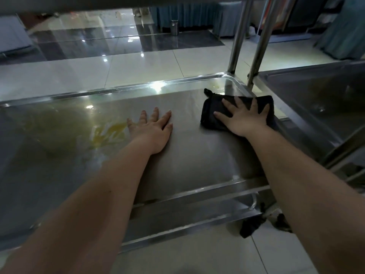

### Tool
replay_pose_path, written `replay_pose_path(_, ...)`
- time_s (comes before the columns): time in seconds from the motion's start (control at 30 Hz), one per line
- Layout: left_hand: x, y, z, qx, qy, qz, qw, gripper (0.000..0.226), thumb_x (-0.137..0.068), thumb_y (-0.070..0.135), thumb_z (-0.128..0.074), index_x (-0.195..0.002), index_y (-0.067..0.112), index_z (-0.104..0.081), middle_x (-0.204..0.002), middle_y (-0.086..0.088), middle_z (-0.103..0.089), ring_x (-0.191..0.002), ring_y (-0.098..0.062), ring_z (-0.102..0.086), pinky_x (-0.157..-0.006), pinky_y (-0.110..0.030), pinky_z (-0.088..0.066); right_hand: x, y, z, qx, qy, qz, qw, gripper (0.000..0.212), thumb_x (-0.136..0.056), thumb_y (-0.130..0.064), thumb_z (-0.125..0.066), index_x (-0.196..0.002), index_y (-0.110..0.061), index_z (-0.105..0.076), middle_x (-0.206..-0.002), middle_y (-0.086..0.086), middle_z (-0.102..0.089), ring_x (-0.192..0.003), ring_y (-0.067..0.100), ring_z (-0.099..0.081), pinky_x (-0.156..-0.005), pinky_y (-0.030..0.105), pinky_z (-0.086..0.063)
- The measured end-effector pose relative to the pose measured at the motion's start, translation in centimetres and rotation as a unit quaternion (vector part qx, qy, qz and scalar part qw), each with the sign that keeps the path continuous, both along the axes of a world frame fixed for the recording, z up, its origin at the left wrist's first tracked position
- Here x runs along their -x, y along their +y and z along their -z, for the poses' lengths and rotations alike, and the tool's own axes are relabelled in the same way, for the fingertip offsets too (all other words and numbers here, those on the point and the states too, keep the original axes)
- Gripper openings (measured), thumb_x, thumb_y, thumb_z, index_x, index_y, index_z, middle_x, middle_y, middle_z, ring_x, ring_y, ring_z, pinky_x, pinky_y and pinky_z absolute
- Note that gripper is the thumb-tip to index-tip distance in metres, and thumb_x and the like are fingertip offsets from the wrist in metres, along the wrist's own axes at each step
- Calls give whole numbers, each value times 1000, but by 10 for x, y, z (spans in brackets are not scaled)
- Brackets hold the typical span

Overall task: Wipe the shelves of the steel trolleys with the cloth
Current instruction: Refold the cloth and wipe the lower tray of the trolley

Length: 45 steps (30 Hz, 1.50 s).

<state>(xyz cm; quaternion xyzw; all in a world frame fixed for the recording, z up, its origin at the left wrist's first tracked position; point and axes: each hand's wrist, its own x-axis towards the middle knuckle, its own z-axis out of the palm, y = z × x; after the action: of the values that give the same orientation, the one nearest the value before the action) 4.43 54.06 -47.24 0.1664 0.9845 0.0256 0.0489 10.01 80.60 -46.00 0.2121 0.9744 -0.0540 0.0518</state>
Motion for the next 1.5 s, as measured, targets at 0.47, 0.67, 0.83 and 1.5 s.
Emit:
replay_pose_path(0.47,-5,2,0,7,-1,6,1000,53,-99,59,-11,-151,50,-1,-164,9,3,-150,-30,2,-111,-69,2,-121,-56,1,-7,-23,-68,997,79,-71,-92,-4,-143,-62,10,-161,-16,14,-146,38,16,-112,64,12)
replay_pose_path(0.67,0,-21,-9,-79,-30,26,996,50,-104,49,-19,-152,49,-5,-163,10,12,-150,-26,12,-115,-60,6,-114,-145,6,28,-13,-144,989,83,-66,-95,-8,-141,-64,11,-160,-18,16,-145,35,23,-108,64,21)
replay_pose_path(0.83,-3,-103,-14,-84,-18,39,996,50,-103,51,-14,-153,45,-14,-164,6,1,-149,-27,13,-117,-50,10,-115,-140,8,24,-12,-125,992,82,-63,-98,-7,-138,-68,11,-159,-21,15,-146,31,22,-110,62,20)
replay_pose_path(1.5,-25,-228,-6,-54,-1,-24,998,51,-101,54,-12,-152,48,-14,-164,12,-4,-151,-24,1,-115,-60,0,-78,-267,-6,51,-48,-195,978,74,-81,-86,-15,-147,-58,4,-162,-14,13,-145,39,22,-108,67,17)
